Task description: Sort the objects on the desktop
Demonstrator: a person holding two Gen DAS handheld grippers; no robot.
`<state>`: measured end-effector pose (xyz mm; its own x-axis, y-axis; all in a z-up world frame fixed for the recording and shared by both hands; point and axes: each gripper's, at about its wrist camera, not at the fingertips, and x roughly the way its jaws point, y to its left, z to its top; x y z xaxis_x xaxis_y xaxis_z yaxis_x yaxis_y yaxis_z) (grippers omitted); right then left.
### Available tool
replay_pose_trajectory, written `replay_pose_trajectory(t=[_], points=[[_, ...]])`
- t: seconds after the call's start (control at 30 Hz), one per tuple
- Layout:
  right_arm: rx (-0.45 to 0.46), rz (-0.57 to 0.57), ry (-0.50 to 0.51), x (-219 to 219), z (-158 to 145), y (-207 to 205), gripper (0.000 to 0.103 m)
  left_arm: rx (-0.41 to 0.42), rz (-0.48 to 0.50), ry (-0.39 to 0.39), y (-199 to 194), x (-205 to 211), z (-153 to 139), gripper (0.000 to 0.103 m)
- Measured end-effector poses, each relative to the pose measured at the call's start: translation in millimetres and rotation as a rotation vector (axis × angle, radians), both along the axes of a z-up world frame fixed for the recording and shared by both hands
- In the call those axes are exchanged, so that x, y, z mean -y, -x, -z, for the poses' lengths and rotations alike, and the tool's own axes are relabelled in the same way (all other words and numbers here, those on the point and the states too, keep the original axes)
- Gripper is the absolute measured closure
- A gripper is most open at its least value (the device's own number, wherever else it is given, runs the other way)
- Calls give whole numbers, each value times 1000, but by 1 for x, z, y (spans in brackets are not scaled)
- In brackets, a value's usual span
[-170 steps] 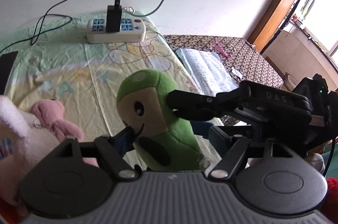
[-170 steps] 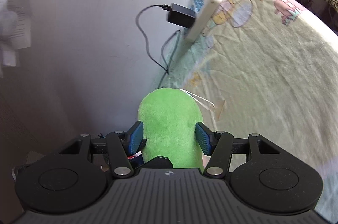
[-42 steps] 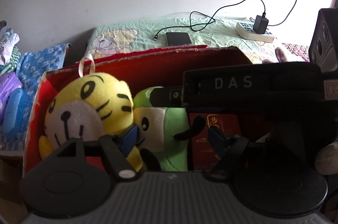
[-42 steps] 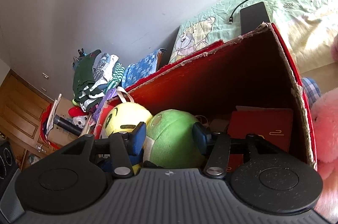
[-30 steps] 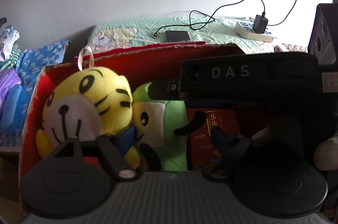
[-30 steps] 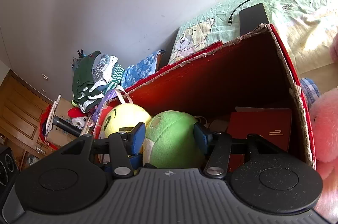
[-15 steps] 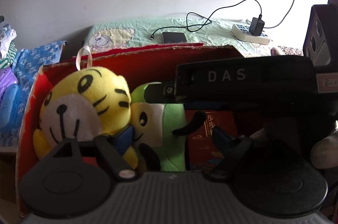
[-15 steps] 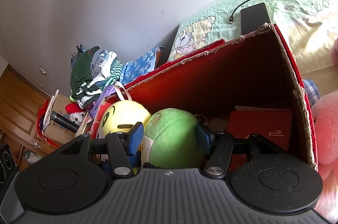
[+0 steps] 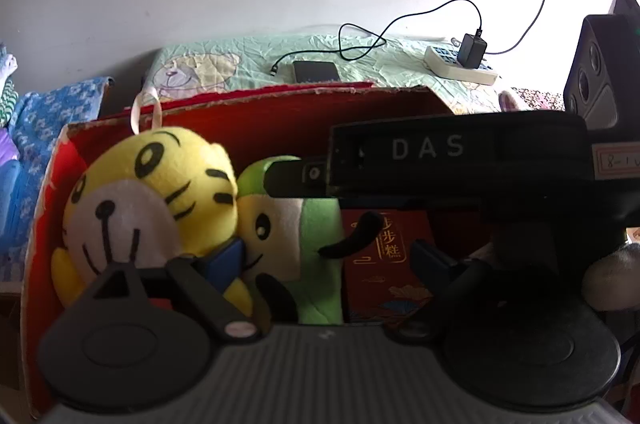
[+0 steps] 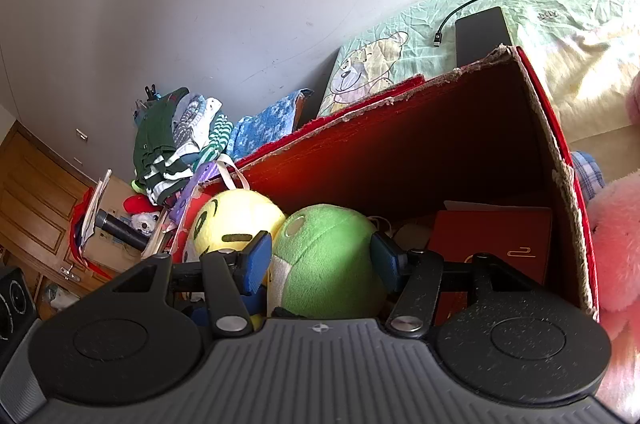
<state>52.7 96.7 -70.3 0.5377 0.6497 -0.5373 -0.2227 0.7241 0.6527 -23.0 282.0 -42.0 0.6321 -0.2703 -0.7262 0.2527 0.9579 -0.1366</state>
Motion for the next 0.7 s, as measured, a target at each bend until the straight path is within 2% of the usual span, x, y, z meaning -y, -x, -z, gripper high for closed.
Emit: replay_pose_trajectory(t=[0.7], points=[[29,-14,8,-1,-3,2,43,0,6,-10,0,3,-2,11]])
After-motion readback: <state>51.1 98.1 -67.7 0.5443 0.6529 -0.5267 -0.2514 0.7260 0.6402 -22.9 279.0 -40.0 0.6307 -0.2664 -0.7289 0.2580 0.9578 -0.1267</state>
